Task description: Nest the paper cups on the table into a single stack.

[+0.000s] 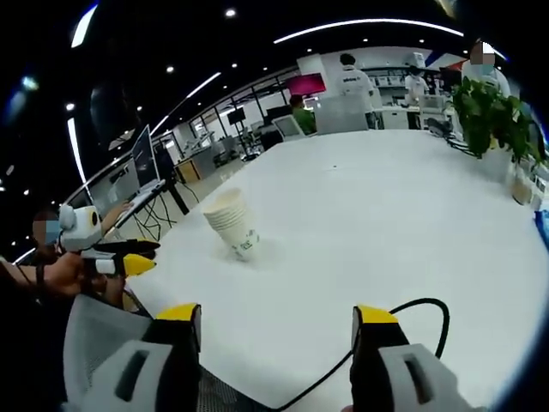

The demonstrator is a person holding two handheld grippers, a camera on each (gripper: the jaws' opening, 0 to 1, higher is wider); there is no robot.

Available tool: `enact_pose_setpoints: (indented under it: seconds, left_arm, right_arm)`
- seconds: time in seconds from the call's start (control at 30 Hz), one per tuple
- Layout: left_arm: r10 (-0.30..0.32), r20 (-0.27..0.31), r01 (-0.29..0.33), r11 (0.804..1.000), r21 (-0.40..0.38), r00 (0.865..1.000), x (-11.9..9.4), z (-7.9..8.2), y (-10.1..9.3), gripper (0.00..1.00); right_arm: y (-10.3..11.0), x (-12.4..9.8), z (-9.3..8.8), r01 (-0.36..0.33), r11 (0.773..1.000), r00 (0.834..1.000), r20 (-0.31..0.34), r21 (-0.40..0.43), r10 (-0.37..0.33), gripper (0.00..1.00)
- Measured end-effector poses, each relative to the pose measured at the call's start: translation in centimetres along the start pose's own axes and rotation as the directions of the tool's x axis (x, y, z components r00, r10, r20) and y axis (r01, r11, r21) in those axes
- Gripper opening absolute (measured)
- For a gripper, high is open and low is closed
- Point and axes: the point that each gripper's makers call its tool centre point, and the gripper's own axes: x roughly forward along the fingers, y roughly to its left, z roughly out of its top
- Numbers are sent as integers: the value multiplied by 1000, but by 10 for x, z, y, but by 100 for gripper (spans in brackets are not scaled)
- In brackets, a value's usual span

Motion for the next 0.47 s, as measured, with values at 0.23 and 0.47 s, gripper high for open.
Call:
enact_pose_setpoints:
  seconds: [0.23, 0.47]
  left_arm:
    - [-13, 8, 13, 1000, 5, 1000, 6, 8, -7, 58]
    - [-25, 12, 25, 1000, 9, 1000, 12, 12, -12, 58]
  right_arm:
    - [3, -2, 0, 4, 1000, 1000, 4, 5, -4, 72]
    - [0, -2, -2, 7, 1000, 1000, 14, 10, -7, 72]
